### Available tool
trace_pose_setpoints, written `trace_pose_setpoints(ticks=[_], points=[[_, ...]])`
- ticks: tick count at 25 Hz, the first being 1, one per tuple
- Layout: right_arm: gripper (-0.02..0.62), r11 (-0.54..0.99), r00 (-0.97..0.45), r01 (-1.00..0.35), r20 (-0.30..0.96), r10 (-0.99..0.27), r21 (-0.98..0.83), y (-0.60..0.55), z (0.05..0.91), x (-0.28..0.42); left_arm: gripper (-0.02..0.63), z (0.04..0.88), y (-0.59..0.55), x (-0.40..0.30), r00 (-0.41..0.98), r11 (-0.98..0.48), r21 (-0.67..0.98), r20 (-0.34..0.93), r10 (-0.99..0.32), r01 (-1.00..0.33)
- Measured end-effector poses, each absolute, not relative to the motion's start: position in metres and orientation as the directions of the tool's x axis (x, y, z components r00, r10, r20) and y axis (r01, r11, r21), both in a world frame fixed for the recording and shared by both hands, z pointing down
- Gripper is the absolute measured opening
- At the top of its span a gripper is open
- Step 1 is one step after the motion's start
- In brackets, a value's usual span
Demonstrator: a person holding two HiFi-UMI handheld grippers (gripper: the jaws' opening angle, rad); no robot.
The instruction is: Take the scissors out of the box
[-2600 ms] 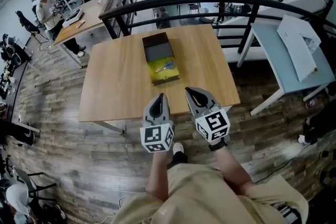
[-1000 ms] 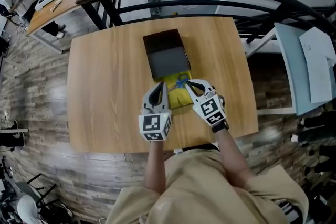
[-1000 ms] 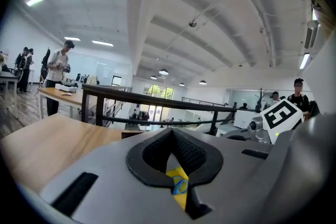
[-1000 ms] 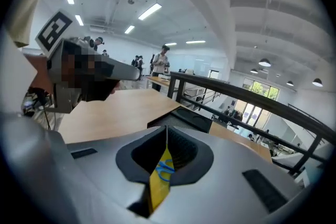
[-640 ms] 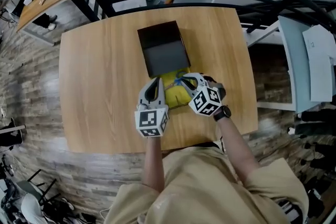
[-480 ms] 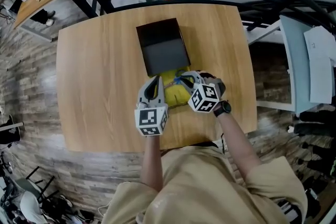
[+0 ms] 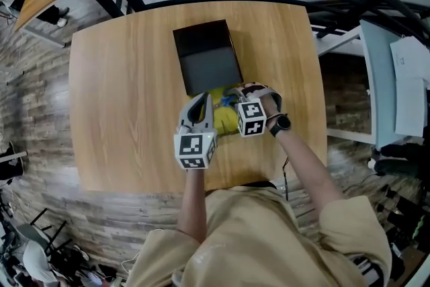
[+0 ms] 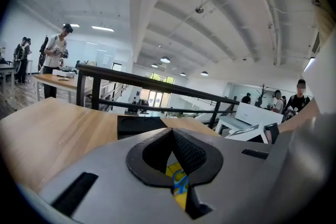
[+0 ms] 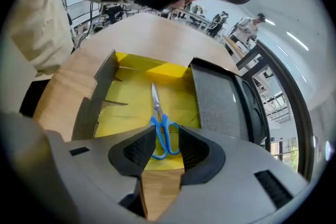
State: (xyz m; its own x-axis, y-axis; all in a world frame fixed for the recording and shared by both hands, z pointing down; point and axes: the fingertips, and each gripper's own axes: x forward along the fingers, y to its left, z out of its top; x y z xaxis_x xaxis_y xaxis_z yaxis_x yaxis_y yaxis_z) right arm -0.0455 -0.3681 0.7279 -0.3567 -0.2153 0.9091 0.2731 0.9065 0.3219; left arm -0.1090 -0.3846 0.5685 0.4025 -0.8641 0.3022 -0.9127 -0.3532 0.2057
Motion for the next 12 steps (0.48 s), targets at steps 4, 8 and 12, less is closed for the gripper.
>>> trace_pose_setpoints(ticks=[4,8,12], points=[[0.113,0.864,-0.267,0.401,0.941,-0.209,0.306,-0.37,0.742,-0.039,0.012,0.565,-0.383,-0.114,0.388,-0.34,0.202,0.294,-0.873,-0.918],[0.129,0.852,-0.225,0.451,0.957,-0.182,0.268,-0.369,0.752,-0.04,0.012,0.568,-0.378,-0.116,0.4,-0.345,0.221,0.299,-0.866,-0.912],[0.175,0.85,-0.202,0.472,0.967,-0.154,0.234,-0.368,0.759,-0.043,0.011,0.566,-0.375,-0.117,0.407,-0.351,0.225,0.297,-0.864,-0.909]])
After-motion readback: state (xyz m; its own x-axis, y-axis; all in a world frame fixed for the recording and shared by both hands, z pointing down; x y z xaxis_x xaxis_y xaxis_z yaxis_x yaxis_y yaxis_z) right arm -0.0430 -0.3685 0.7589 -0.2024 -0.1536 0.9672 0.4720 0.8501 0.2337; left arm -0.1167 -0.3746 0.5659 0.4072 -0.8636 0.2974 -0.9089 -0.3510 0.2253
